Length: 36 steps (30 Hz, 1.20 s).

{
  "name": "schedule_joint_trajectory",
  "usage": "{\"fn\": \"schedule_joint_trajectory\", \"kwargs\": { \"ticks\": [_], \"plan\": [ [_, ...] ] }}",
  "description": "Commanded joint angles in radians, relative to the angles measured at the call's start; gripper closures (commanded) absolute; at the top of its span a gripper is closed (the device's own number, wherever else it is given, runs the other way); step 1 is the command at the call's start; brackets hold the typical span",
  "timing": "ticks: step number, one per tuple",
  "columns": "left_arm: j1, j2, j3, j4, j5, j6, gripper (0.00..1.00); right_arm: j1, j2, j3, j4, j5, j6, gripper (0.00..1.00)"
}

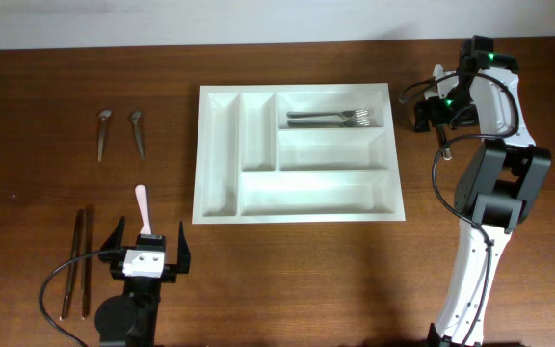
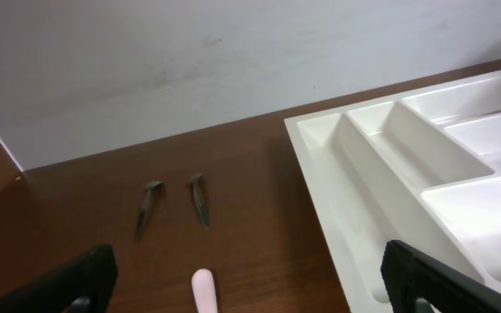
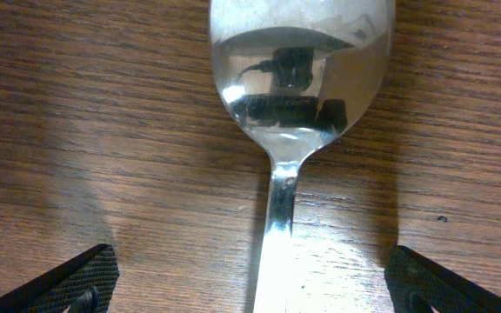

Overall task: Pack container
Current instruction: 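Lower the right gripper and close it on the spoon handle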

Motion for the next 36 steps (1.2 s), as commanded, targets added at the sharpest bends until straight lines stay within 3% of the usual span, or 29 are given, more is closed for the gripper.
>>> {"fn": "schedule_joint_trajectory", "kwargs": {
  "ticks": [1, 36],
  "plan": [
    [0.005, -0.008, -0.008, 0.003, -0.007, 0.001, 0.01, 0.004, 0.021, -0.005, -0.001, 0.005, 0.005, 0.01],
    [0.005, -0.008, -0.008, 0.003, -0.007, 0.001, 0.01, 0.004, 0.05, -0.006, -0.04, 0.004, 0.005, 0.01]
  ]
}}
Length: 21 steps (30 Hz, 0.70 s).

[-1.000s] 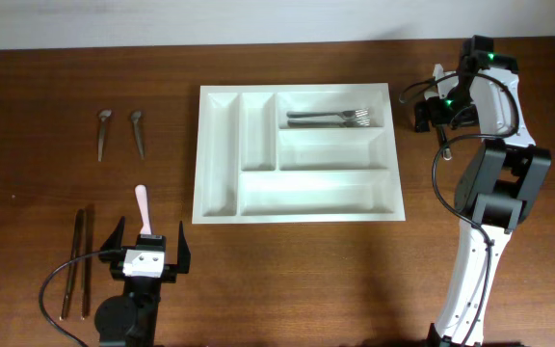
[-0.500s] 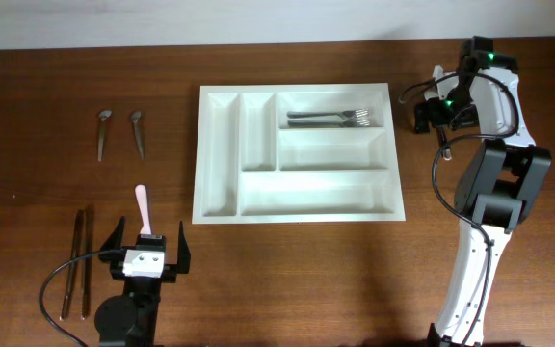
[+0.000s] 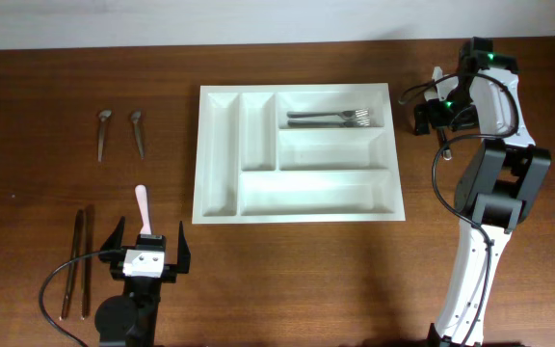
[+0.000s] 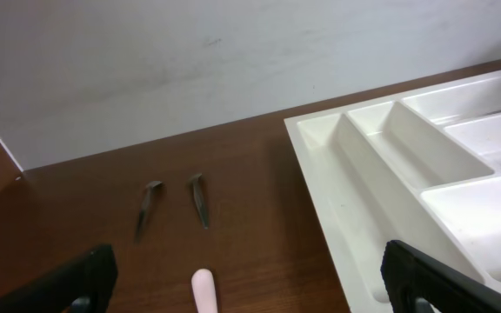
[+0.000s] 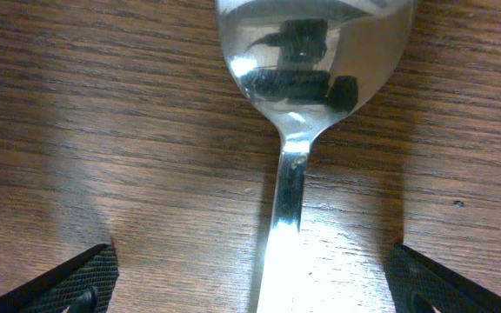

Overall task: Pack container
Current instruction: 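Lower the right gripper and close it on the spoon handle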

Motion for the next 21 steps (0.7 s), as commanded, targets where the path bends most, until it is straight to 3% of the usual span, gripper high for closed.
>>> {"fn": "schedule_joint_trajectory", "kwargs": {
  "ticks": [1, 8, 16, 21],
  "plan": [
    [0.005, -0.008, -0.008, 0.003, -0.007, 0.002, 0.01, 0.004, 0.047, -0.006, -0.012, 0.0, 0.006, 0.01],
    [0.005, -0.009, -0.008, 0.003, -0.007, 0.002, 0.01, 0.004, 0.047, -0.006, -0.011, 0.001, 0.006, 0.0],
    [0.005, -0.008, -0.008, 0.003, -0.007, 0.002, 0.01, 0.004, 0.047, -0.006, 0.008, 0.001, 0.006, 0.17],
    [0.005, -0.008, -0.008, 0.003, -0.007, 0.002, 0.01, 0.004, 0.047, -0.006, 0.019, 0.001, 0.006, 0.48]
  ]
}}
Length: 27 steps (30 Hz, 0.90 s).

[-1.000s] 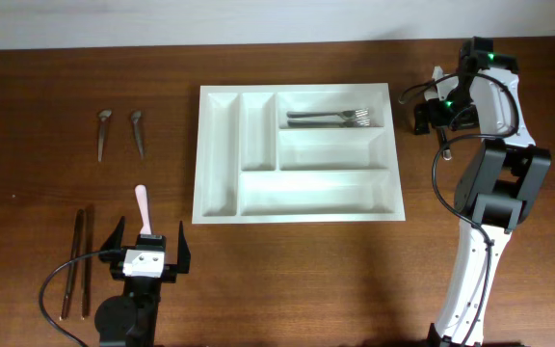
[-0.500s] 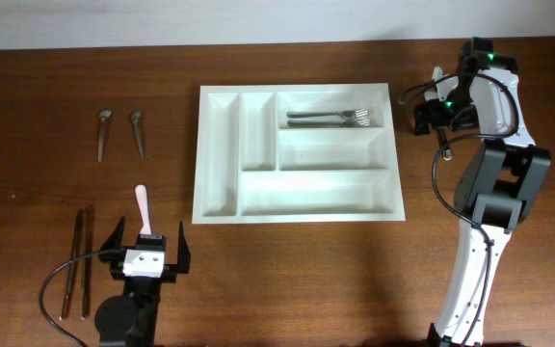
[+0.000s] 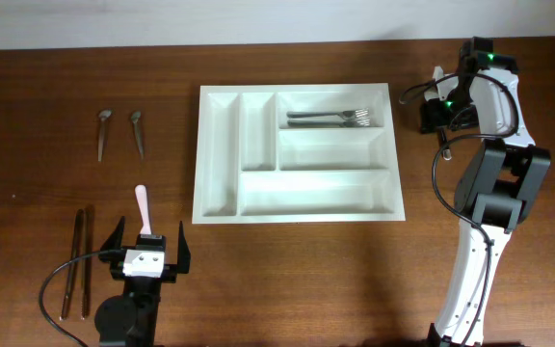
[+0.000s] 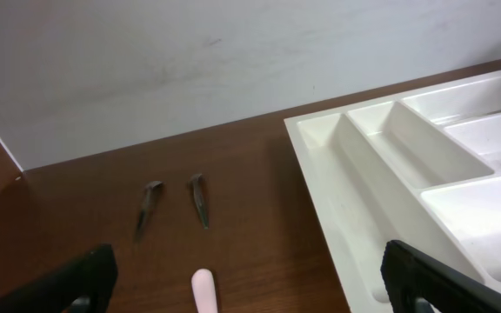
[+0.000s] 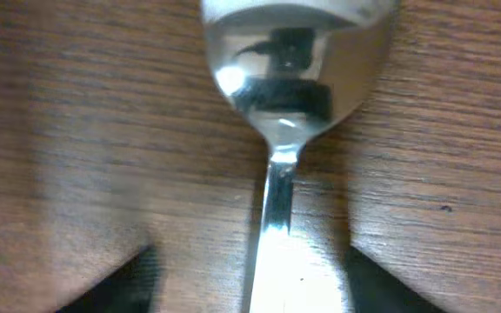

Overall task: Pack container
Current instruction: 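Lower the right gripper and close it on the spoon handle, then lift the spoon and carry it left over the tray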

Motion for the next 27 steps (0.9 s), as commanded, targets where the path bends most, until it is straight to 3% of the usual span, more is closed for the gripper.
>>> {"fn": "schedule_joint_trajectory", "kwargs": {
  "ticks": [1, 4, 8, 12, 27],
  "plan": [
    [0.005, -0.008, -0.008, 0.003, -0.007, 0.002, 0.01, 0.004, 0.045, -0.006, 0.006, -0.009, 0.005, 0.54],
    [0.005, -0.008, -0.008, 0.003, -0.007, 0.002, 0.01, 0.004, 0.045, -0.006, 0.006, -0.01, 0.005, 0.69],
    [0.005, -0.008, -0.008, 0.003, -0.007, 0.002, 0.01, 0.004, 0.045, -0.006, 0.014, -0.009, 0.005, 0.72],
    [0.005, -0.008, -0.008, 0.003, -0.007, 0.002, 0.01, 0.004, 0.045, -0.006, 0.022, -0.009, 0.008, 0.83],
    [0.005, -0.008, -0.008, 0.003, -0.007, 0.002, 0.01, 0.005, 0.045, 0.007, 0.04, -0.008, 0.112, 0.96]
  ]
}}
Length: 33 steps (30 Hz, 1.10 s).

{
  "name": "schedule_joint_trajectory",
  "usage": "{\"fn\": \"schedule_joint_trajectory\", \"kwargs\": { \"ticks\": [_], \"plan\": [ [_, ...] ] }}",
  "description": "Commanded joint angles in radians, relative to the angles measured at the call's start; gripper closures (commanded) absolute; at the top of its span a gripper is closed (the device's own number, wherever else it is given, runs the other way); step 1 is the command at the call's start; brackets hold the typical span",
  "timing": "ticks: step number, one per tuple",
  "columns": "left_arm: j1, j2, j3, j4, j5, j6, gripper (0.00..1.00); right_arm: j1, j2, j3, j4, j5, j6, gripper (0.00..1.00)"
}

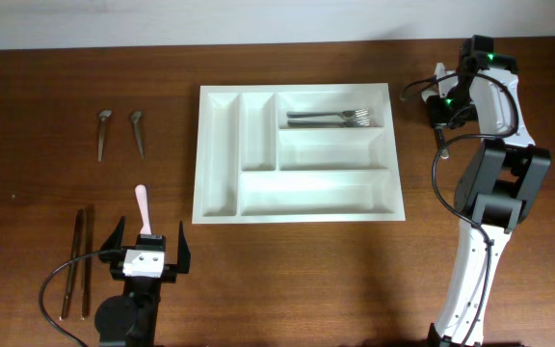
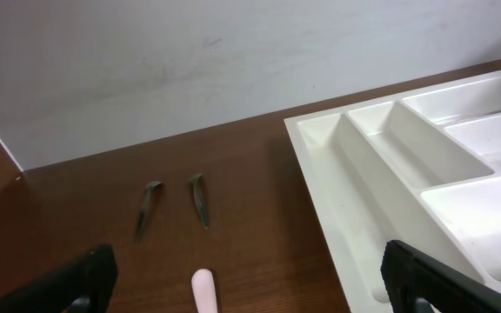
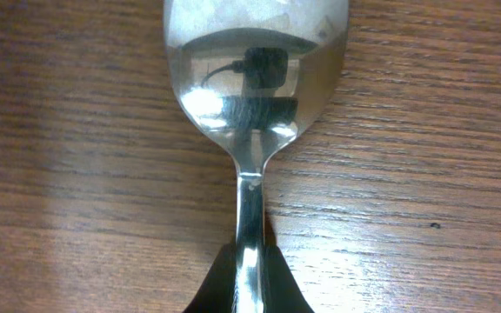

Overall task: Pack container
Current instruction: 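Lift the spoon and carry it left over the tray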

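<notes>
A metal spoon [image 3: 255, 69] lies on the wooden table right of the white cutlery tray [image 1: 218, 154]. My right gripper [image 3: 249, 265] is shut on the spoon's handle just below the bowl, and in the overhead view the right gripper [image 1: 439, 108] is low over the table. Two forks [image 1: 328, 118] lie in the tray's top right compartment. Near the front left, my left gripper [image 1: 147, 253] stands open, with a pink handle [image 2: 203, 291] between its wide-spread fingers [image 2: 81, 276].
Two small metal utensils [image 1: 120, 133] lie at the far left, also in the left wrist view [image 2: 174, 205]. Two brown sticks [image 1: 78, 260] lie beside the left arm. The tray's other compartments [image 1: 306, 191] hold nothing. A pale wall backs the table.
My right gripper's fingers, partly closed beside the spoon's handle before, now pinch it. The spoon's bowl sits slightly further left in the wrist view. The left arm has not moved.
My right gripper first stood wide open over the spoon, fingers far apart on either side of the handle. It stayed so, then its fingers stood closer in. Now they are shut on the handle. The left gripper stayed open and still throughout.
</notes>
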Motion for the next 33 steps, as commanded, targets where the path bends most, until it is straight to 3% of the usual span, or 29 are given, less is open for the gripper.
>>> {"fn": "schedule_joint_trajectory", "kwargs": {
  "ticks": [1, 9, 18, 27, 33],
  "plan": [
    [0.005, -0.008, -0.008, 0.003, -0.007, 0.001, 0.01, 0.005, 0.043, 0.014, 0.002, 0.001, 0.074, 0.96],
    [0.005, -0.008, -0.008, 0.003, -0.007, 0.001, 0.01, 0.007, 0.018, 0.122, -0.019, 0.001, 0.151, 0.96],
    [0.005, -0.008, -0.008, 0.003, -0.007, 0.001, 0.01, 0.026, 0.016, 0.457, -0.216, -0.004, 0.322, 0.96],
    [0.005, -0.008, -0.008, 0.003, -0.007, 0.001, 0.01, 0.074, 0.016, 0.729, -0.405, -0.1, 0.654, 0.96],
    [0.005, -0.008, -0.008, 0.003, -0.007, 0.001, 0.01, 0.109, 0.016, 0.776, -0.473, -0.117, 0.904, 0.96]
  ]
}}
